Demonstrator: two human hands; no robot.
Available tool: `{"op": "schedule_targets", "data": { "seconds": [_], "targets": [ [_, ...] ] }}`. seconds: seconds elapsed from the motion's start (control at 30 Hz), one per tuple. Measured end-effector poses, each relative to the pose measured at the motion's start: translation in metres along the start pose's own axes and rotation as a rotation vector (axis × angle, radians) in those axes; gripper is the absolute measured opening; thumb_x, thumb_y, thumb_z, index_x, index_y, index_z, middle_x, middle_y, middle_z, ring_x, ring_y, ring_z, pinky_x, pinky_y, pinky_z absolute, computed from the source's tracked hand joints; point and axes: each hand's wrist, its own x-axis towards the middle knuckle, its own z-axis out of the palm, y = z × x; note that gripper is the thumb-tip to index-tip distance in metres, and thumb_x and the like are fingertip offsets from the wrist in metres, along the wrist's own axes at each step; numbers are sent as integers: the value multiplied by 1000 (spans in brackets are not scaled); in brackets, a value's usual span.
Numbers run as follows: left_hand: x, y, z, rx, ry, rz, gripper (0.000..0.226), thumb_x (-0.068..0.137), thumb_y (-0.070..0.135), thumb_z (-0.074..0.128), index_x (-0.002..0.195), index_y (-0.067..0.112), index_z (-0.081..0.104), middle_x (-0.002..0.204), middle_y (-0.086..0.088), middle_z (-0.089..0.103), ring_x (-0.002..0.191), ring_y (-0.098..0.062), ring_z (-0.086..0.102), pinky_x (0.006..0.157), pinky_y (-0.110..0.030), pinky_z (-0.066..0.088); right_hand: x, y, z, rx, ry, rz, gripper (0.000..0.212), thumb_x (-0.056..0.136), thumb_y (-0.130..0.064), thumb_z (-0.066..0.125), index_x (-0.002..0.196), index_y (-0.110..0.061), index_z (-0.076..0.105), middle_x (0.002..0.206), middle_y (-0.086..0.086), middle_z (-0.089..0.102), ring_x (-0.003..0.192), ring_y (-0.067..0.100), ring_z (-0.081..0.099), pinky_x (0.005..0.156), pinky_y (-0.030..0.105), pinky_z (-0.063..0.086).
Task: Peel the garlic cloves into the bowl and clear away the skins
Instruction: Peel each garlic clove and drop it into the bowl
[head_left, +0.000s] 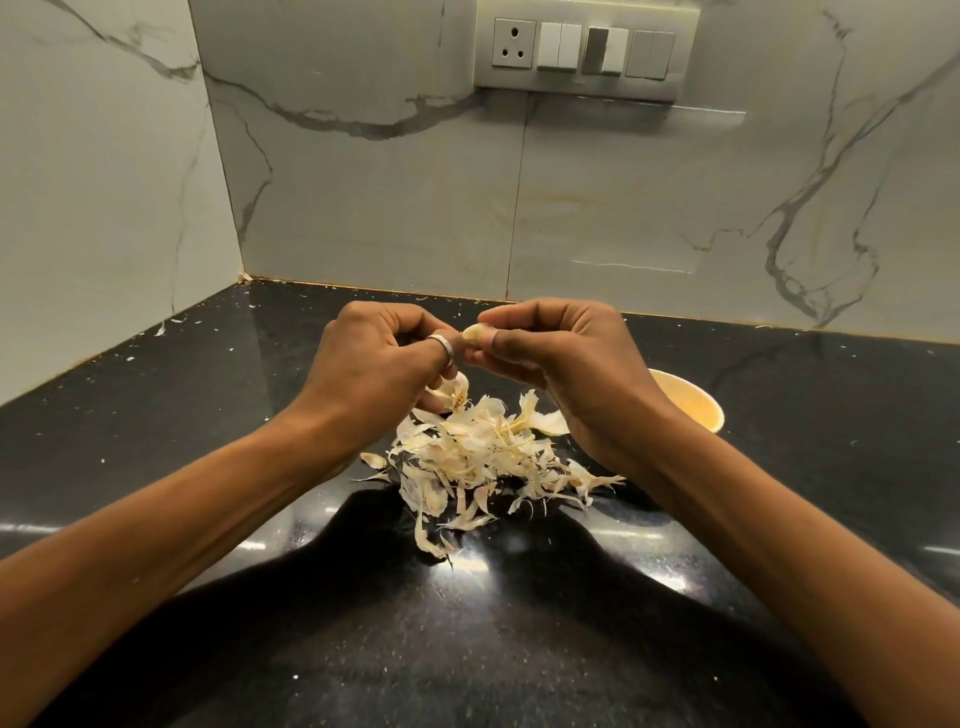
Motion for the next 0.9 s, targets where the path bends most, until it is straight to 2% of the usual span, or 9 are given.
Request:
{"op": "schedule_targets", "data": {
  "seconds": [0.13,0.33,0.43,0.53,0.6,0.7,0.9],
  "targets": [
    [0,3,-1,-40,-14,-22,16,94,10,64,82,11,74,66,-4,68,56,-9,61,50,-20,52,-1,-6,1,207,-9,120,18,88,15,61,104,12,67,97,22,76,89,31,76,79,27,62],
    [1,6,-2,-133,-42,-85,16,96,5,60,86,3,73,65,-5,65,54,-8,57,49,-20,51,-2,-9,0,343,-21,194,22,86,16,59,107,12,66,100,26,74,85,28,75,77,25,62],
    [1,8,-1,-160,-42,-110,16,97,5,60,88,3,73,68,-6,66,55,-7,57,47,-20,51,0,-12,-2,234,-13,187,20,87,14,62,105,7,69,102,22,75,84,24,75,77,25,62],
    [1,7,0,-152,-23,-117,15,97,7,60,93,3,73,72,-7,67,56,-5,59,47,-20,51,1,-13,-4,60,-9,144,21,84,11,70,103,2,70,106,21,75,94,28,75,81,28,62],
    [2,7,0,-147,-14,-120,14,97,8,61,94,2,73,74,-7,68,57,-5,60,46,-20,51,1,-12,-3,-15,-5,128,24,81,9,74,104,1,70,105,22,74,93,27,75,78,26,61],
    [3,7,0,-130,-11,-116,11,96,8,63,95,3,73,77,-8,70,58,-6,60,46,-22,52,0,-11,-1,-59,-6,100,26,80,8,76,105,2,68,102,21,74,84,22,75,72,23,60],
    [2,7,1,-100,-12,-116,11,95,9,64,97,3,73,85,-14,70,59,-6,61,46,-22,52,-2,-9,0,-128,-18,40,27,80,6,78,105,1,68,103,21,73,87,22,75,73,23,60]
  ]
}}
